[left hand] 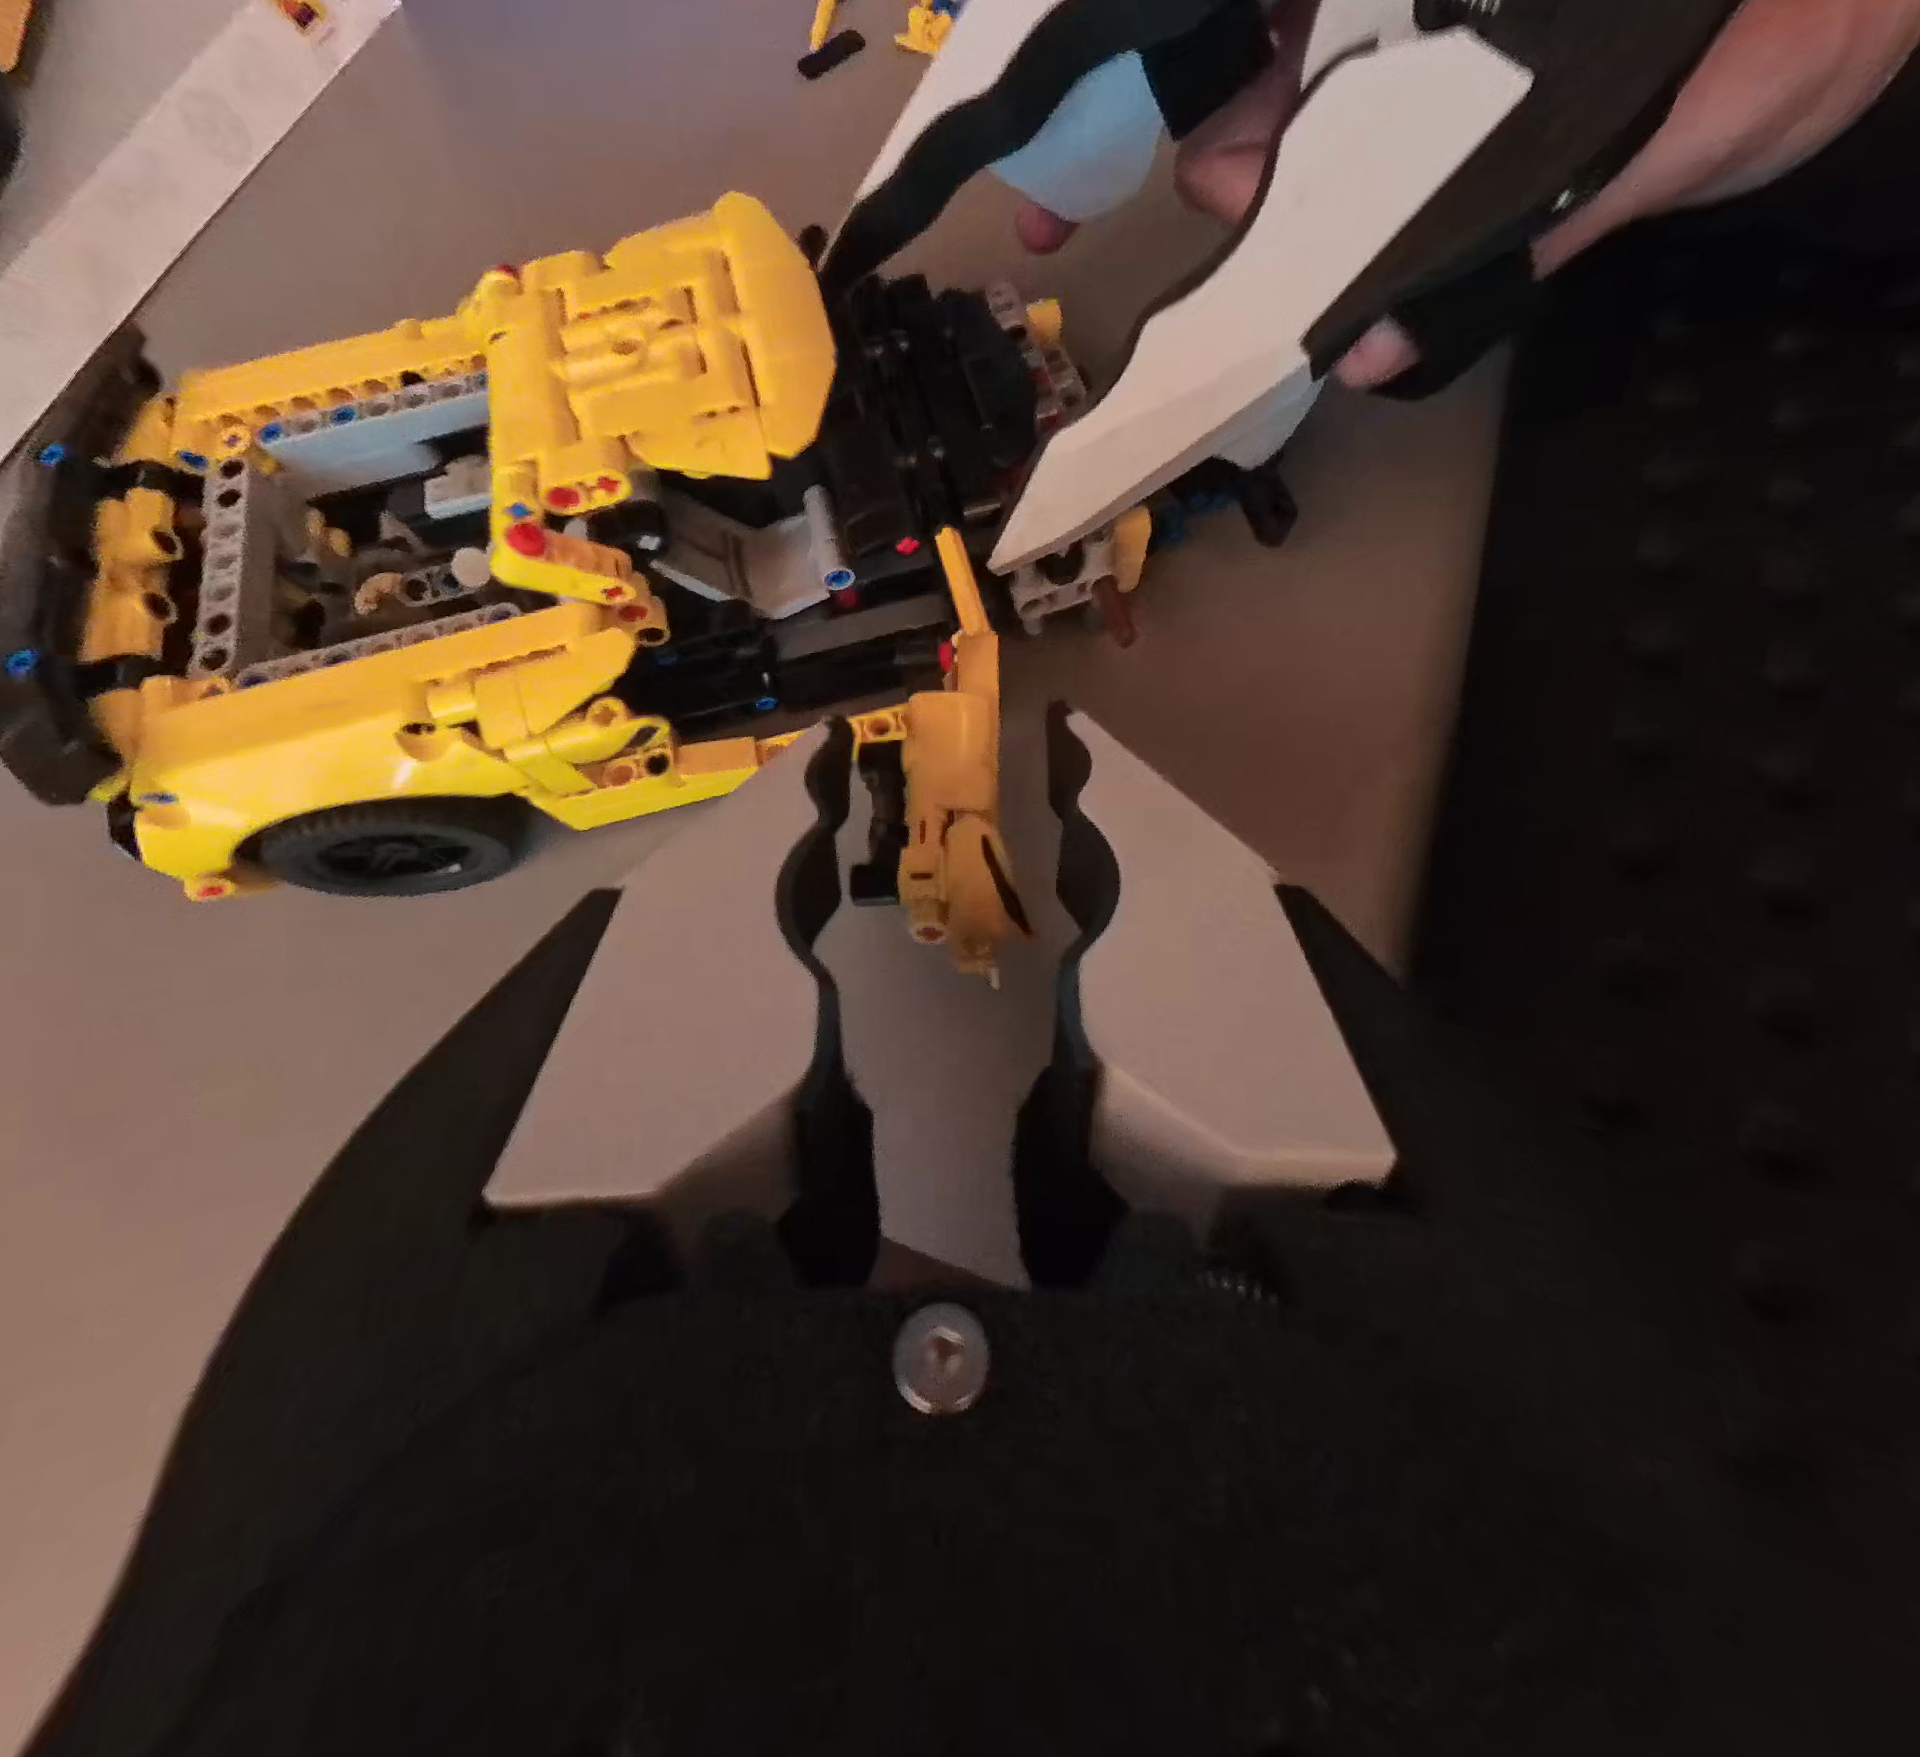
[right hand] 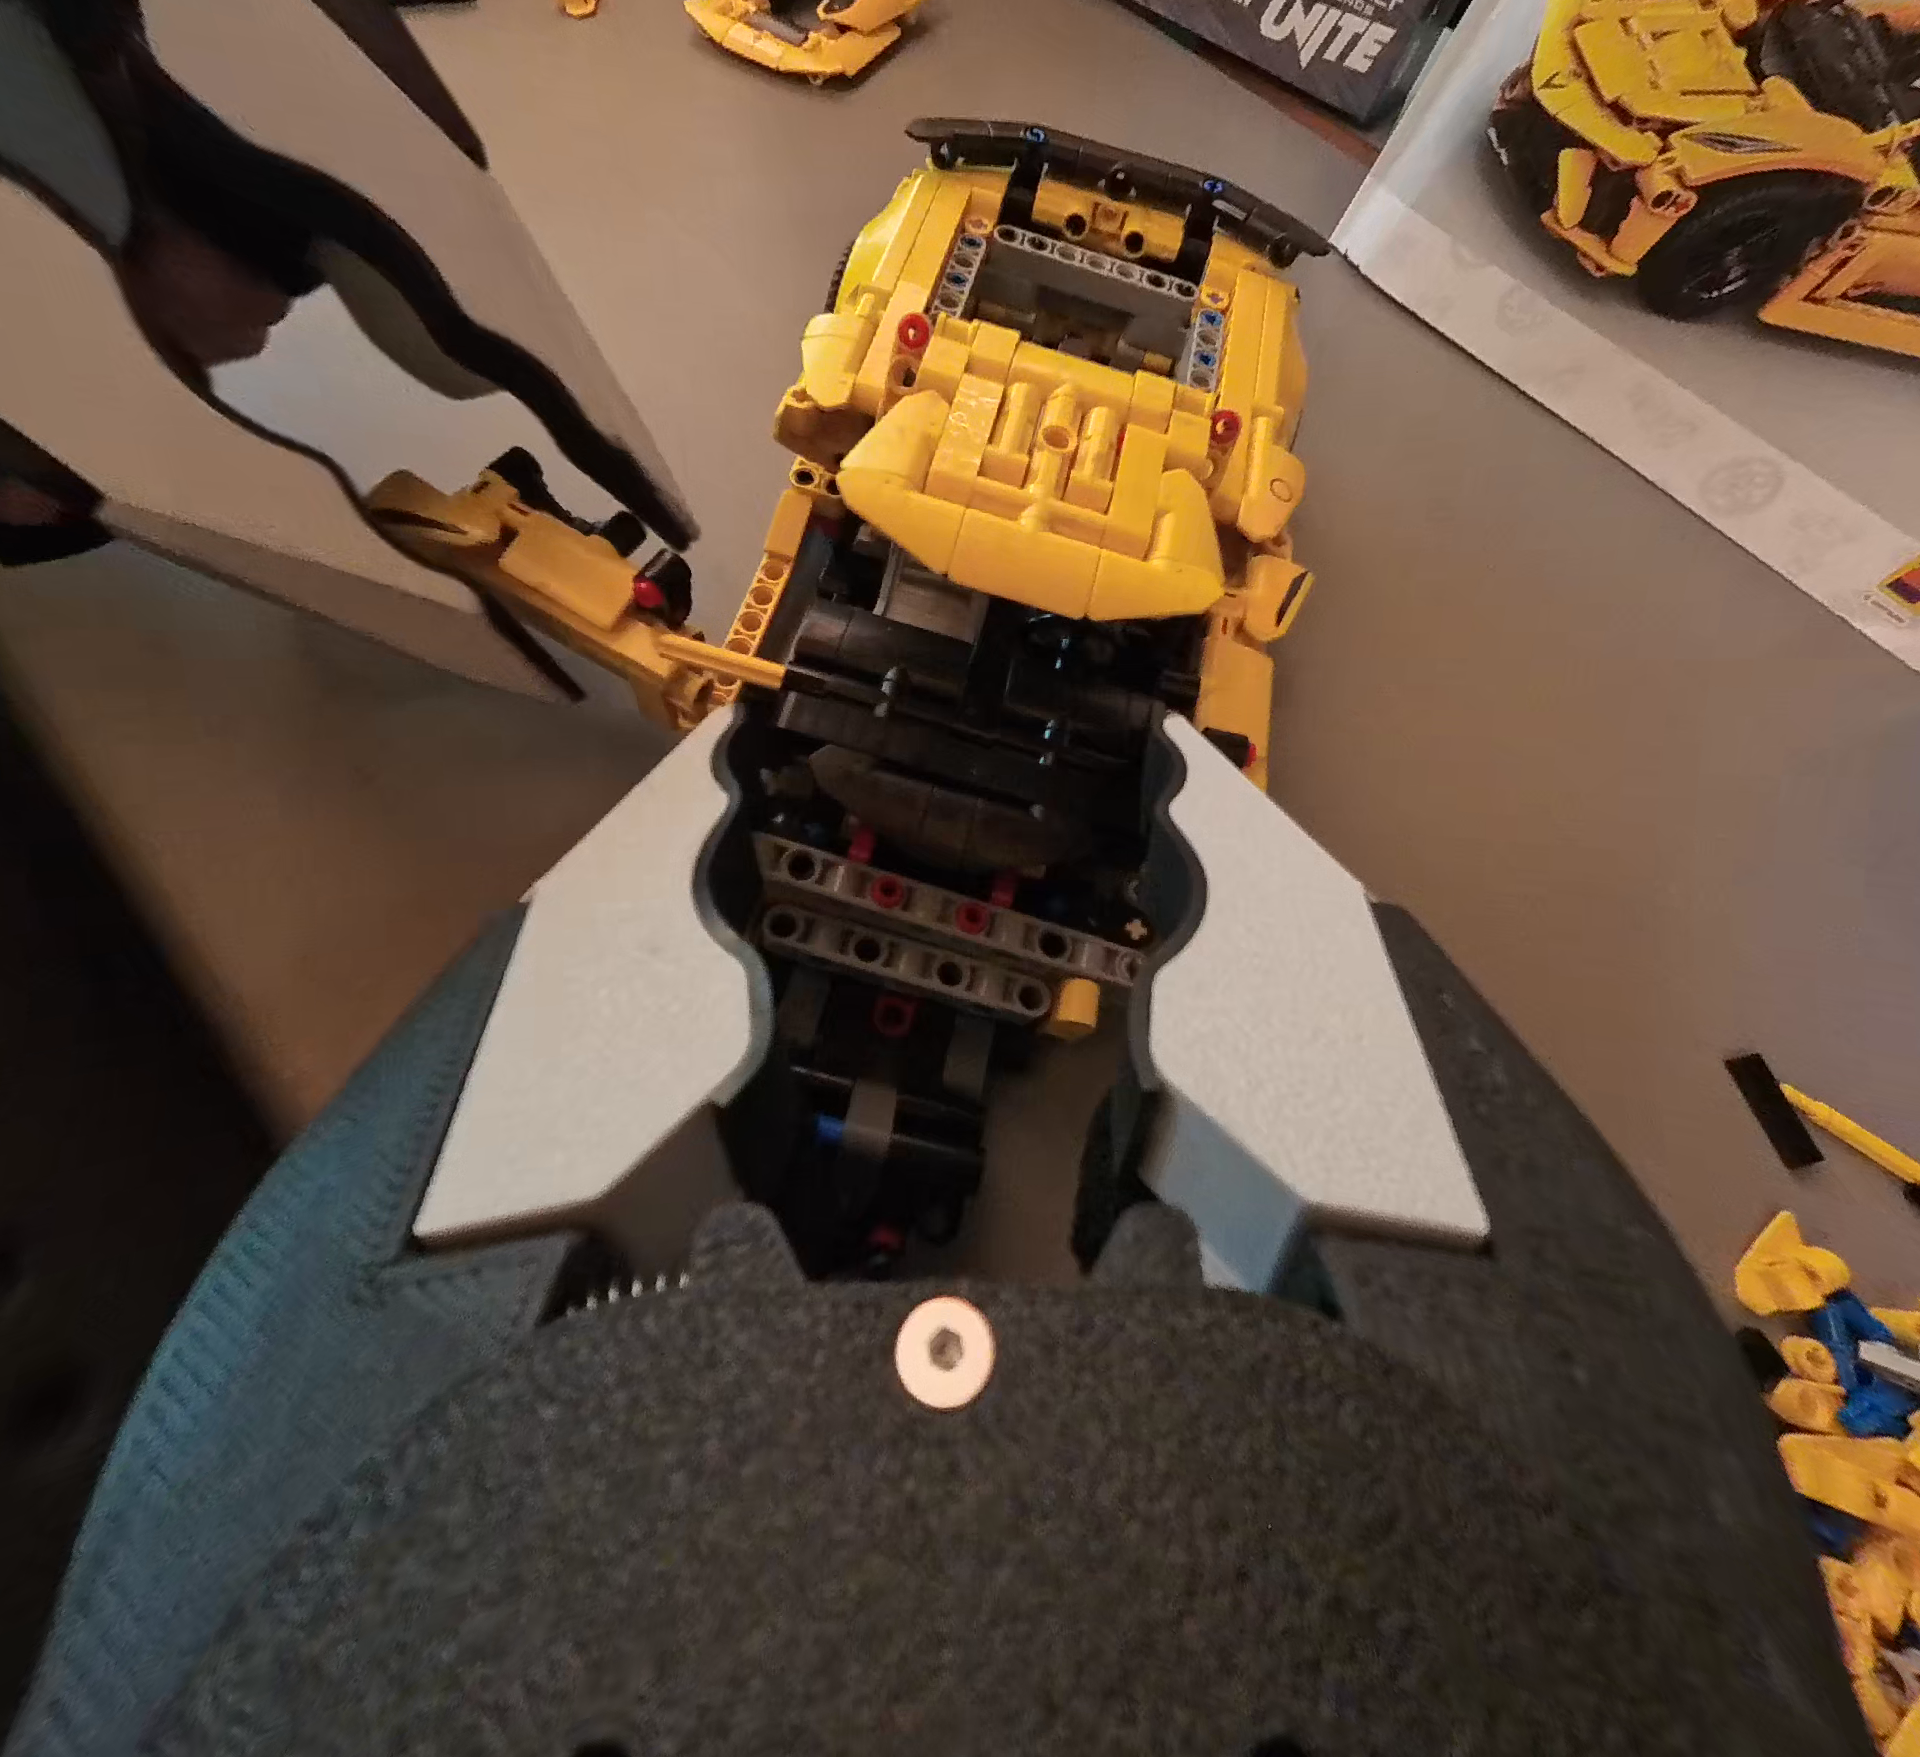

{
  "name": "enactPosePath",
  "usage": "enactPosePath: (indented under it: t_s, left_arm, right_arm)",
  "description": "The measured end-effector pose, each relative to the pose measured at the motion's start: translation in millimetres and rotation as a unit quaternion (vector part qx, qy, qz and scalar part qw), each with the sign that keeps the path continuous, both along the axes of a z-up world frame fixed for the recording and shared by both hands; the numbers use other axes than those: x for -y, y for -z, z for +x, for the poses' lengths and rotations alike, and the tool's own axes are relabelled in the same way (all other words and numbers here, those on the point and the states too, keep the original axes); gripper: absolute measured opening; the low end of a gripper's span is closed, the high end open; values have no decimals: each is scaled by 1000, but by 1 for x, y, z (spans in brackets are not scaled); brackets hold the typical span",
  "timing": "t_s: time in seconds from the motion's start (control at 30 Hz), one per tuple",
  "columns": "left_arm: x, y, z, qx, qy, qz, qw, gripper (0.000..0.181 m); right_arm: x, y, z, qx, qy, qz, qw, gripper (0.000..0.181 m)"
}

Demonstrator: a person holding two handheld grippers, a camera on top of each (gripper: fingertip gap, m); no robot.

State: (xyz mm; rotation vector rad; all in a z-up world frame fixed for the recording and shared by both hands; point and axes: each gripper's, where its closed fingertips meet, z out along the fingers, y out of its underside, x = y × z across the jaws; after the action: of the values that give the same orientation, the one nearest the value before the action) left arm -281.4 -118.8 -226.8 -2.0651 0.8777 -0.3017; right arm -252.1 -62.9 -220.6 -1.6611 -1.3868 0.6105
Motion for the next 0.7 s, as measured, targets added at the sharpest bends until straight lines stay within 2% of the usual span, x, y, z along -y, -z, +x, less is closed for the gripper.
enactPosePath:
  t_s: [0.07, 0.17, 0.33, 0.4, 0.5, 0.7]
  left_arm:
    - [-5, 5, -1, -28, 0, -3, 1000, 37]
    - [-11, 8, 6, -30, 6, -15, 999, 26]
    - [-11, 10, 7, -49, 8, -30, 998, 25]
    - [-13, 6, 8, -21, -4, -32, 999, 25]
    - [-14, 2, 8, 23, -15, -36, 999, 24]
    - [-14, -6, 6, 96, -30, -51, 994, 23]
  right_arm:
    - [1, 0, 0, 0, -3, 1, 1000, 72]
    - [4, 0, -1, 4, -15, 11, 1000, 70]
    - [6, 0, -3, 4, -20, 10, 1000, 64]
    - [4, 0, -2, 4, -18, 8, 1000, 59]
    - [11, -1, -4, 13, -36, 40, 998, 42]
    - [12, 0, -5, 16, -39, 39, 998, 42]
